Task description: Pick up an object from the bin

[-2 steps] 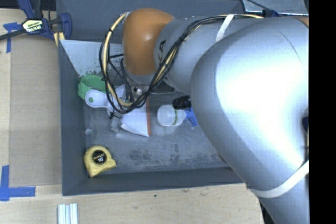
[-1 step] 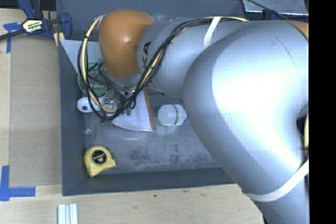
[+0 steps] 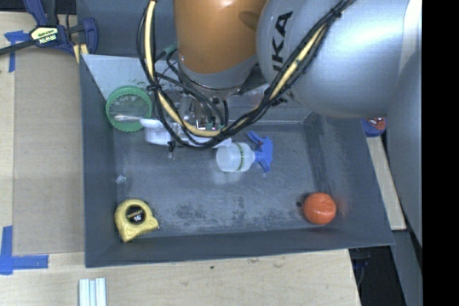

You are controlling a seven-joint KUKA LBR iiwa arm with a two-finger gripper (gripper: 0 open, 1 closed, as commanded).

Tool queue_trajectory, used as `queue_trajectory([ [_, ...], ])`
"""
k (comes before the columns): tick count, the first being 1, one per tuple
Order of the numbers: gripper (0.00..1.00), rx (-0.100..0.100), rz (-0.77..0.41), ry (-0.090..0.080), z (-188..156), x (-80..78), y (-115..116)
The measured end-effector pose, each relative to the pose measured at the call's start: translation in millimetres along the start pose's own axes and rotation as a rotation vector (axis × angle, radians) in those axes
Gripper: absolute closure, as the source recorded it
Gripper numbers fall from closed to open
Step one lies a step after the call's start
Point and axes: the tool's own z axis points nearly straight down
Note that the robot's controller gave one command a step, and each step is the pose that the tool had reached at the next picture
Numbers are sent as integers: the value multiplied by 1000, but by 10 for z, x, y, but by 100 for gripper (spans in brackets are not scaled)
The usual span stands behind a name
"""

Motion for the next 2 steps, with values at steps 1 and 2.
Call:
queue_trajectory([
  [1, 100, 2, -85, 6, 1468, 9, 162],
  [2, 100, 1, -180, 3, 1615, -306, -38],
])
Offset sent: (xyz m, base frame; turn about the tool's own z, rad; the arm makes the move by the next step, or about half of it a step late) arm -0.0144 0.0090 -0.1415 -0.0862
